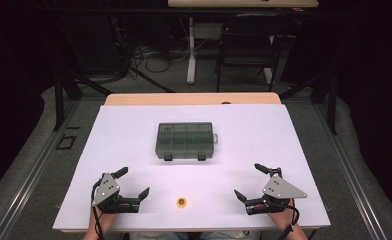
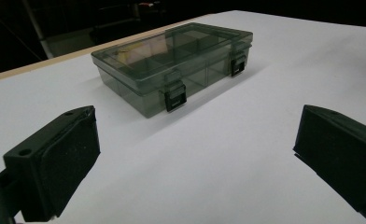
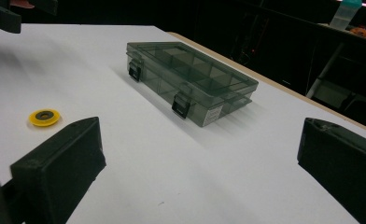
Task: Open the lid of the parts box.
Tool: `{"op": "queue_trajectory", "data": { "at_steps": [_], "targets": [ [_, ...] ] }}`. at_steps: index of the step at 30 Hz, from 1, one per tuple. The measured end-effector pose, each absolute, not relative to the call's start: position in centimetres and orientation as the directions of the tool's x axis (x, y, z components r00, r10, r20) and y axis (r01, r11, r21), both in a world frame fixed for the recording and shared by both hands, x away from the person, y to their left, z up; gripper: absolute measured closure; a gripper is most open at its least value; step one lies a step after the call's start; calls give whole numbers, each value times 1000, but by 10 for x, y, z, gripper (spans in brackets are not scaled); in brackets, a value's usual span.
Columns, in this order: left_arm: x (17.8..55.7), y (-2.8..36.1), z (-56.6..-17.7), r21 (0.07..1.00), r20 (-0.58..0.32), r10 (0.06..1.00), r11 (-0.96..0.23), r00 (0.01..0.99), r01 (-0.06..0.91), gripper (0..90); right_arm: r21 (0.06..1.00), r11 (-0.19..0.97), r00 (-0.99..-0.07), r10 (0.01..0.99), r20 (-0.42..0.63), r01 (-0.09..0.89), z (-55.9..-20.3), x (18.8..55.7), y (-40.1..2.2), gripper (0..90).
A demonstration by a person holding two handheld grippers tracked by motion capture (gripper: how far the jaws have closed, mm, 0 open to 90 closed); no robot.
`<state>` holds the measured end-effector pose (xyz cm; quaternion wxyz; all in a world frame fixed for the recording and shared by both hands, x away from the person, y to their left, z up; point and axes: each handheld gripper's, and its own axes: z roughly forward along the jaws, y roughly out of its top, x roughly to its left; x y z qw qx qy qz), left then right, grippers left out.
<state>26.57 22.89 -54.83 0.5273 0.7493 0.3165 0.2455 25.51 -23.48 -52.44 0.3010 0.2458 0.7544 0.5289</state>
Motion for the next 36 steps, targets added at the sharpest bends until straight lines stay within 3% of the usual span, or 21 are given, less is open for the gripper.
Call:
{"op": "queue_trajectory", "data": {
  "at_steps": [11,36],
  "targets": [
    [271,225,-549,930,2,738,-250,675,271,0,938,333,-704,688,-173,94,-527,263,-226,0],
    [298,209,-534,929,1,702,-263,712,259,0,936,343,-750,640,-169,82,-513,301,-197,0]
  ]
}}
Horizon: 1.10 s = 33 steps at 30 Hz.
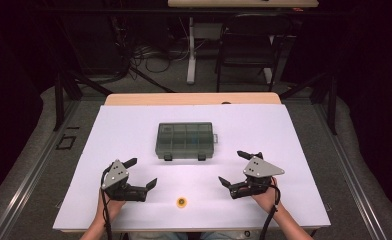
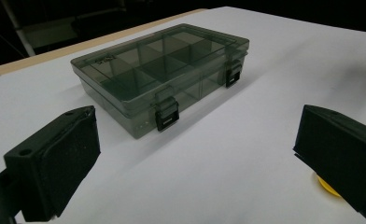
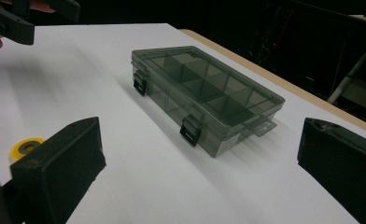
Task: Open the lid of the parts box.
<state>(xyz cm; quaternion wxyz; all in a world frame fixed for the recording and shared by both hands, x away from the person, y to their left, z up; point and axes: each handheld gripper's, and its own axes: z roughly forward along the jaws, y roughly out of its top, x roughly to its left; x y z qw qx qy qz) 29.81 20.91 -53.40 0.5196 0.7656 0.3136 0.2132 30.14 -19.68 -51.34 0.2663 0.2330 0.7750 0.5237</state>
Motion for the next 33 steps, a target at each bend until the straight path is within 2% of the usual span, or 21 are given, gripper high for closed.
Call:
{"op": "queue_trajectory", "data": {
  "at_steps": [26,33],
  "targets": [
    [341,166,-517,944,14,674,-252,738,213,0,939,325,-761,636,-129,113,-504,356,-170,0],
    [356,158,-514,936,-2,668,-260,744,236,0,932,344,-767,627,-137,115,-503,368,-160,0]
  ]
}}
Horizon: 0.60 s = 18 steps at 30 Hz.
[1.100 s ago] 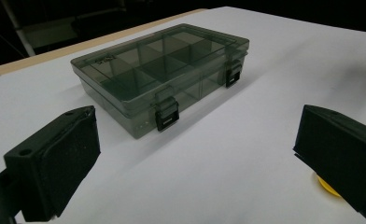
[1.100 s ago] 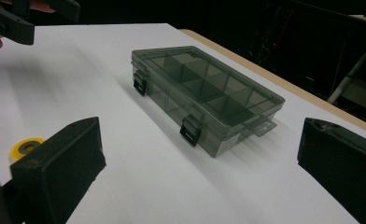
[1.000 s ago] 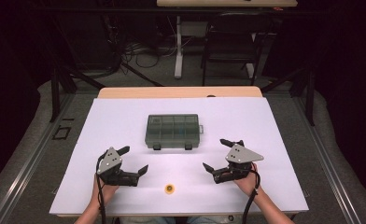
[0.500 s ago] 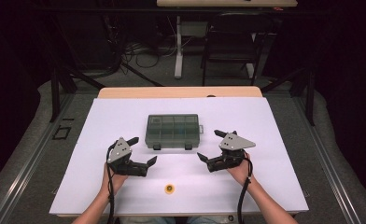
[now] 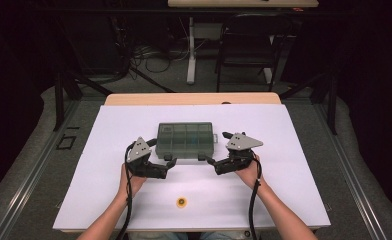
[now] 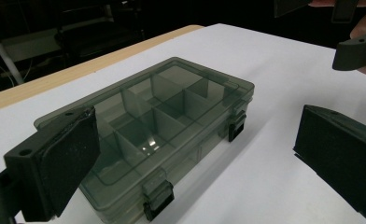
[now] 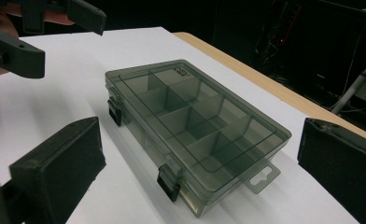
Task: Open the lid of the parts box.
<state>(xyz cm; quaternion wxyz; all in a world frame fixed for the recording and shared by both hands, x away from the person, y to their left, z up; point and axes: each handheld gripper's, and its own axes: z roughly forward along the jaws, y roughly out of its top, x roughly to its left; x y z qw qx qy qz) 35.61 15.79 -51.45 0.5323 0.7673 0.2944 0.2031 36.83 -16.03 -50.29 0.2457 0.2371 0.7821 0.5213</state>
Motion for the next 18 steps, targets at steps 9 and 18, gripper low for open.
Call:
{"op": "queue_trajectory", "data": {
  "at_steps": [9,18],
  "targets": [
    [372,160,-512,933,-17,660,-260,751,250,0,926,354,-771,624,-130,131,-504,381,-153,0],
    [379,165,-513,933,-11,682,-256,732,253,0,928,340,-774,625,-100,155,-505,395,-151,0]
  ]
}}
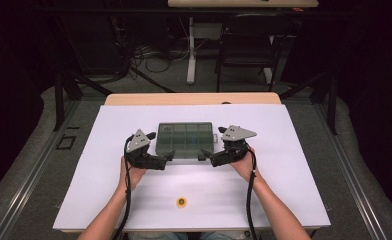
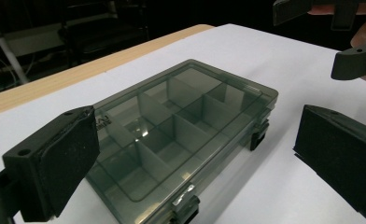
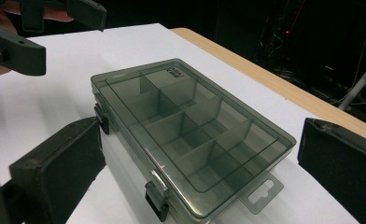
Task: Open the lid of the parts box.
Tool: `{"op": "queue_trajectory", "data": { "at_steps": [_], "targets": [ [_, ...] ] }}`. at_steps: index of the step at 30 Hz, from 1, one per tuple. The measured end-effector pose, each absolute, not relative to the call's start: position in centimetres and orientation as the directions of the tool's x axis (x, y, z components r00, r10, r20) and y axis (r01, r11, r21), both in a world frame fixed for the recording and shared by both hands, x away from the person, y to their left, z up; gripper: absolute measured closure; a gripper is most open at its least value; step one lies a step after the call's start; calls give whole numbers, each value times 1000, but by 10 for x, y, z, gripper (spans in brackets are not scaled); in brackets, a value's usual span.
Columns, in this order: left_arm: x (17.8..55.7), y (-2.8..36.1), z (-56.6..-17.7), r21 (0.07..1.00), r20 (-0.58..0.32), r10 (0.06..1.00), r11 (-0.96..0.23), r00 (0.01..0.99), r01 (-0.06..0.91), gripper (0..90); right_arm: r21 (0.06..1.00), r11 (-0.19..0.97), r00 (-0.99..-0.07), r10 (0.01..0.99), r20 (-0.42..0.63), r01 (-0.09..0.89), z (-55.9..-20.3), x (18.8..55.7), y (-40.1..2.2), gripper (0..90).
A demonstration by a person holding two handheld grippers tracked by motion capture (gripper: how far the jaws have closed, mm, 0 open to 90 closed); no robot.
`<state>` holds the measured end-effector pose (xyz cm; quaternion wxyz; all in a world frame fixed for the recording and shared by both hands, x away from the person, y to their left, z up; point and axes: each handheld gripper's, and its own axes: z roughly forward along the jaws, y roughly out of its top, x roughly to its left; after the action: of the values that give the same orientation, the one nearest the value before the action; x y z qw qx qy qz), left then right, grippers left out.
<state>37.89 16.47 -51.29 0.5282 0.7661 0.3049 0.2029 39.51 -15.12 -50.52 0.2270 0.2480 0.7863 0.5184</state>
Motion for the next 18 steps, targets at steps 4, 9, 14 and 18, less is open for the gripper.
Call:
{"op": "queue_trajectory", "data": {
  "at_steps": [4,9,14,18],
  "targets": [
    [381,167,-514,931,-10,683,-261,730,256,0,932,315,-772,632,-64,180,-510,400,-152,0],
    [385,170,-520,922,7,685,-286,729,260,0,917,347,-782,620,-67,197,-513,404,-150,0],
    [390,173,-525,913,10,687,-302,727,273,0,899,374,-791,609,-55,225,-519,408,-149,0],
    [393,177,-530,902,20,686,-327,727,283,0,893,376,-790,612,-40,246,-521,410,-152,0]
  ]
}}
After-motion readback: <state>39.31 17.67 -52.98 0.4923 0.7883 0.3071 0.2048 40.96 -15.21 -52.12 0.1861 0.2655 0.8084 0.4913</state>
